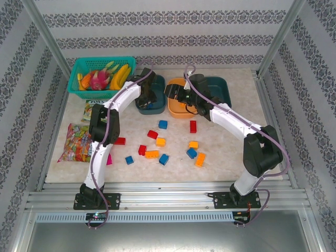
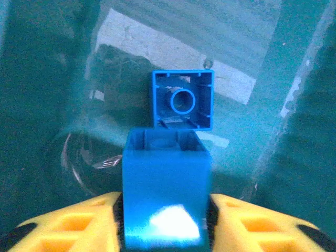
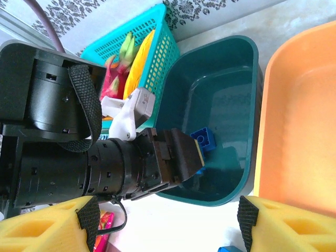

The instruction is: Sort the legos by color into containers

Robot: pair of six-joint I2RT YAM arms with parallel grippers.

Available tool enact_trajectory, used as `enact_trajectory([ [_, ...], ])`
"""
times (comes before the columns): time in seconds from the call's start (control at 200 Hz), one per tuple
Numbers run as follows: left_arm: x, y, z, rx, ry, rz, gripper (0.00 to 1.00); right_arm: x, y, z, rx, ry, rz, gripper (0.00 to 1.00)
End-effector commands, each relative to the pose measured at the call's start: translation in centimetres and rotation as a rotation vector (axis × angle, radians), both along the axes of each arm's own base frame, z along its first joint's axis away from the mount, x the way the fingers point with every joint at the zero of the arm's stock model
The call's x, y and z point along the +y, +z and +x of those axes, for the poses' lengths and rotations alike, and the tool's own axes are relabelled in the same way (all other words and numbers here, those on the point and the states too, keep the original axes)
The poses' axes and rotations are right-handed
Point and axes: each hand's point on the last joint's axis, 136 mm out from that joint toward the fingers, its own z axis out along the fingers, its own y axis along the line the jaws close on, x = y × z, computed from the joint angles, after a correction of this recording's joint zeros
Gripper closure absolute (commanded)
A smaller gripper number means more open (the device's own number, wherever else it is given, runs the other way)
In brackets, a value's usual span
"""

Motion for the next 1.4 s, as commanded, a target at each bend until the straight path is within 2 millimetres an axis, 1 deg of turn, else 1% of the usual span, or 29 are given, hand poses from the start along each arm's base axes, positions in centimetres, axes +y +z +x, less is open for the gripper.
enact_trajectory([
  [0.0, 0.9, -0.5, -0.5, 0.047, 0.006, 0.008, 0.46, 0.2, -0.7, 0.1, 0.03, 0.005, 0.01, 0.28],
  [0.08, 1.0, 0.2, -0.2, 0.035, 0.007, 0.002, 0.42, 0.1, -1.0, 0.1, 0.035, -0.002, 0.0, 0.28],
  [0.175, 0.9, 1.9, 0.2, 0.003, 0.002, -0.011, 0.4, -0.2, -1.0, -0.1, 0.028, -0.014, -0.022, 0.28],
  [0.225, 0.7, 3.1, 0.5, -0.024, 0.001, -0.024, 0.37, -0.3, -1.0, -0.2, 0.023, -0.02, -0.041, 0.29],
  [0.29, 0.5, 4.9, 0.9, -0.063, -0.003, -0.046, 0.32, -0.6, -1.1, -0.6, 0.022, -0.026, -0.074, 0.28],
  [0.38, 0.3, 8.0, 1.1, -0.125, -0.005, -0.071, 0.26, -0.9, -1.2, -1.3, 0.015, -0.028, -0.146, 0.29],
  [0.435, 0.5, 10.2, 0.9, -0.165, -0.003, -0.079, 0.23, -0.6, -1.3, -2.0, 0.007, -0.009, -0.2, 0.3],
  [0.485, 0.9, 12.3, 0.2, -0.198, 0.006, -0.076, 0.22, 0.2, -1.2, -2.8, -0.007, 0.026, -0.235, 0.3],
  [0.525, 1.6, 13.5, -0.6, -0.219, 0.019, -0.065, 0.21, 1.3, -1.1, -3.5, -0.023, 0.07, -0.251, 0.3],
  [0.555, 2.2, 14.9, -1.4, -0.244, 0.03, -0.059, 0.2, 2.3, -1.2, -4.2, -0.034, 0.113, -0.256, 0.3],
  [0.565, 2.4, 14.9, -1.6, -0.243, 0.034, -0.055, 0.19, 2.7, -1.3, -4.4, -0.038, 0.13, -0.257, 0.3],
  [0.604, 3.2, 16.3, -2.9, -0.268, 0.049, -0.052, 0.18, 4.3, -1.5, -5.4, -0.053, 0.195, -0.263, 0.3],
  [0.619, 3.5, 16.3, -3.5, -0.268, 0.056, -0.049, 0.18, 4.9, -1.6, -5.8, -0.057, 0.219, -0.268, 0.3],
  [0.644, 4.1, 17.0, -4.5, -0.28, 0.07, -0.05, 0.17, 5.9, -1.8, -6.5, -0.069, 0.259, -0.274, 0.3],
  [0.724, 6.1, 17.3, -8.4, -0.27, 0.113, -0.021, 0.17, 9.4, -2.4, -8.8, -0.113, 0.402, -0.267, 0.3],
  [0.764, 7.2, 17.0, -10.5, -0.261, 0.14, -0.007, 0.17, 10.9, -2.8, -9.9, -0.126, 0.464, -0.281, 0.3],
  [0.779, 7.5, 16.5, -11.2, -0.25, 0.146, -0.001, 0.17, 11.4, -3.0, -10.3, -0.127, 0.483, -0.292, 0.3],
  [0.804, 8.0, 16.4, -12.6, -0.25, 0.16, -0.003, 0.17, 11.9, -3.5, -10.6, -0.121, 0.497, -0.312, 0.3],
  [0.844, 8.6, 15.5, -14.5, -0.237, 0.181, -0.011, 0.17, 12.2, -4.1, -10.7, -0.109, 0.492, -0.324, 0.3],
  [0.884, 9.0, 14.8, -16.5, -0.224, 0.193, -0.025, 0.17, 11.6, -4.8, -10.4, -0.086, 0.443, -0.335, 0.31],
  [0.919, 9.3, 14.2, -18.0, -0.216, 0.208, -0.04, 0.17, 10.4, -5.5, -9.8, -0.064, 0.373, -0.369, 0.31],
  [0.954, 9.5, 13.3, -19.4, -0.201, 0.215, -0.048, 0.17, 8.6, -6.3, -9.3, -0.033, 0.292, -0.429, 0.31],
  [0.989, 9.6, 13.0, -20.7, -0.205, 0.213, -0.059, 0.17, 6.7, -7.0, -9.0, -0.001, 0.217, -0.487, 0.31],
  [1.064, 9.4, 12.4, -22.5, -0.223, 0.172, -0.088, 0.17, 2.5, -8.9, -9.0, 0.08, 0.084, -0.587, 0.31],
  [1.129, 8.4, 12.3, -23.2, -0.259, 0.117, -0.157, 0.16, -1.3, -10.8, -9.4, 0.17, -0.027, -0.655, 0.29],
  [1.169, 7.5, 12.2, -23.7, -0.278, 0.073, -0.207, 0.15, -3.5, -11.8, -9.7, 0.233, -0.085, -0.665, 0.28],
  [1.254, 5.7, 12.7, -24.3, -0.335, -0.018, -0.314, 0.13, -7.0, -14.0, -10.4, 0.345, -0.169, -0.642, 0.27],
  [1.314, 4.2, 13.1, -24.6, -0.368, -0.09, -0.388, 0.12, -8.4, -14.9, -10.6, 0.381, -0.188, -0.623, 0.26],
  [1.394, 2.7, 13.5, -24.9, -0.391, -0.165, -0.465, 0.11, -8.8, -16.0, -10.4, 0.418, -0.157, -0.603, 0.25],
])
